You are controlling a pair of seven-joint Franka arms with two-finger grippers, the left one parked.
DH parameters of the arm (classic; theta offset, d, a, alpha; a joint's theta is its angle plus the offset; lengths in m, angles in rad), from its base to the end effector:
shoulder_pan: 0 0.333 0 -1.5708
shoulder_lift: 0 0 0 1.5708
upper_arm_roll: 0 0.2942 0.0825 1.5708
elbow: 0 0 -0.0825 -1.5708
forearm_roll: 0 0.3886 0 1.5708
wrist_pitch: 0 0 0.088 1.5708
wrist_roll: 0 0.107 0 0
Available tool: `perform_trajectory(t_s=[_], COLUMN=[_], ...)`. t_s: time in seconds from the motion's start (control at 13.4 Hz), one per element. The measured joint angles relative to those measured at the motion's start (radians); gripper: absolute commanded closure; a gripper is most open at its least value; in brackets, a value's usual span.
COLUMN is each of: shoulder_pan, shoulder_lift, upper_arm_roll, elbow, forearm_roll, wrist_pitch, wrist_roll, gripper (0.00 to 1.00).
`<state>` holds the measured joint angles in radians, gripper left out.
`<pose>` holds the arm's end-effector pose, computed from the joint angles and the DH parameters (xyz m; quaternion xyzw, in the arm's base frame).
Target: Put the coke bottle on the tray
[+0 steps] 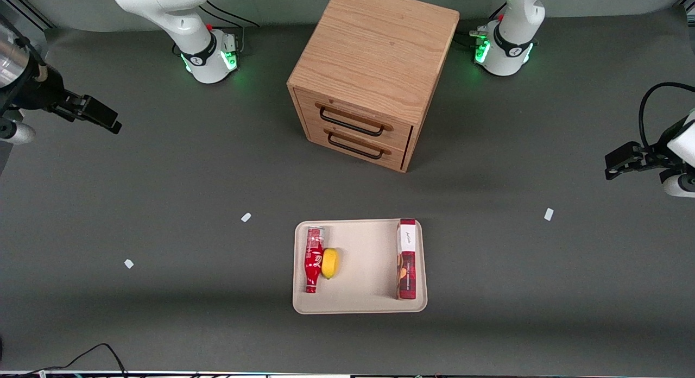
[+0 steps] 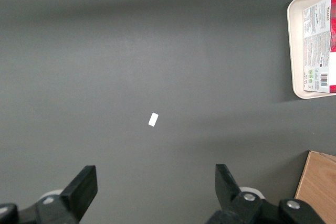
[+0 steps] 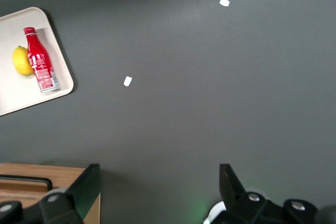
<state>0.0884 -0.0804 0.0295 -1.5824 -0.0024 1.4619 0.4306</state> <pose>0.5206 0.0620 0.6314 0.9876 -0.1559 -0.0187 0.0077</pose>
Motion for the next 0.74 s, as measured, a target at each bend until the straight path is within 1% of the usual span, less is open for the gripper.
perform_trajectory(t_s=[0.15,0.3,0.52,0.74], shoulder_pan=[0.0,0.001,0.005,0.005], shoulder_lift=[-0.097,-0.13,-0.122,-0.06], upper_arm_roll=[-0.007,-0.008,-0.017,-0.023], elbow=[-0.157,-0.202,-0.192,-0.095], forearm_roll=[0.015,0.02,0.02,0.02], wrist_pitch=[0.073,0.092,0.107,0.076], wrist_roll=[-0.001,-0.001,-0.001,-0.001], gripper=[0.0,0.0,0.0,0.0])
